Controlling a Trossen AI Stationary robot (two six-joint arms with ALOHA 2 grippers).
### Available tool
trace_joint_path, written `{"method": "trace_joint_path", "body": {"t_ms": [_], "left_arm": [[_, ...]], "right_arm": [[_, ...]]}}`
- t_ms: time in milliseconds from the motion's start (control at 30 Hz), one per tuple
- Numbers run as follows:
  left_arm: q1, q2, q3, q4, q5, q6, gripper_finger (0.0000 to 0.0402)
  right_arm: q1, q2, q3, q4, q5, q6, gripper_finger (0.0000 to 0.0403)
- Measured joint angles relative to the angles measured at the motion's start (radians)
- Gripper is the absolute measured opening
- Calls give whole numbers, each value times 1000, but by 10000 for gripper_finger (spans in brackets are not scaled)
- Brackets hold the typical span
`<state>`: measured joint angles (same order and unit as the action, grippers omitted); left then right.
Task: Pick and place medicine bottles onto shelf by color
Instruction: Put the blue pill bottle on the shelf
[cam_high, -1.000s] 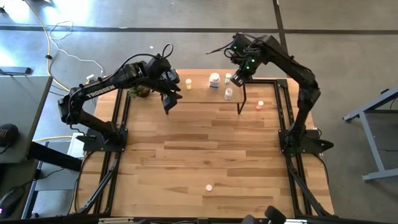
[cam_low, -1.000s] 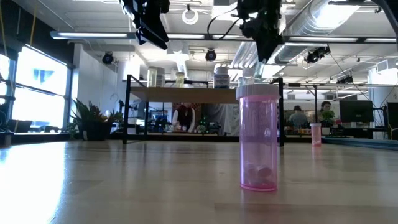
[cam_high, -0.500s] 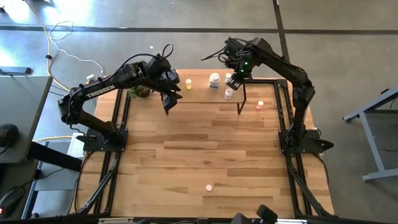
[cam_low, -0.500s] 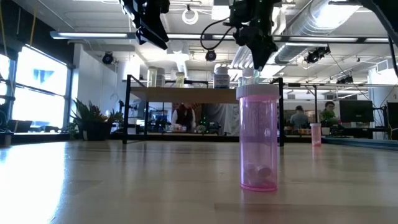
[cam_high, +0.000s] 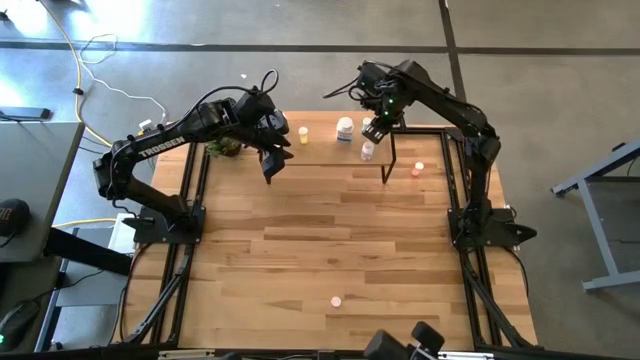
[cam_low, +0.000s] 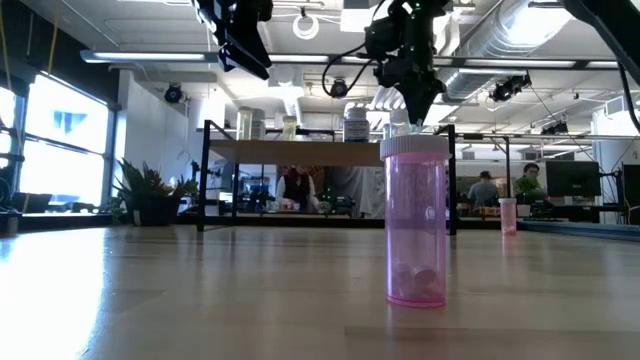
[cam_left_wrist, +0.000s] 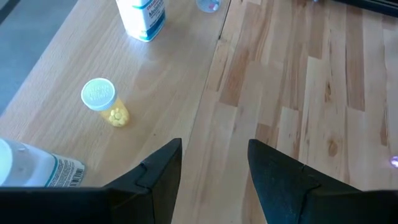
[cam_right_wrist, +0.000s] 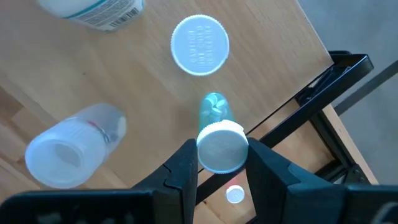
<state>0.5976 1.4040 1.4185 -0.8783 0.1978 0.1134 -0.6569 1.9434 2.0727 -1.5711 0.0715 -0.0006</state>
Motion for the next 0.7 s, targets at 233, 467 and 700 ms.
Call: {"method": "trace_joint_path", "body": {"t_ms": [233, 467, 700], "left_arm": [[0, 0, 0, 0, 0, 4, 172], [0, 0, 0, 0, 0, 3, 172], [0, 0, 0, 0, 0, 3, 172]], "right_arm": [[-19, 2, 0, 0, 0, 0, 99], [-25, 2, 0, 0, -1, -7, 123], [-25, 2, 0, 0, -14, -8, 141]]}}
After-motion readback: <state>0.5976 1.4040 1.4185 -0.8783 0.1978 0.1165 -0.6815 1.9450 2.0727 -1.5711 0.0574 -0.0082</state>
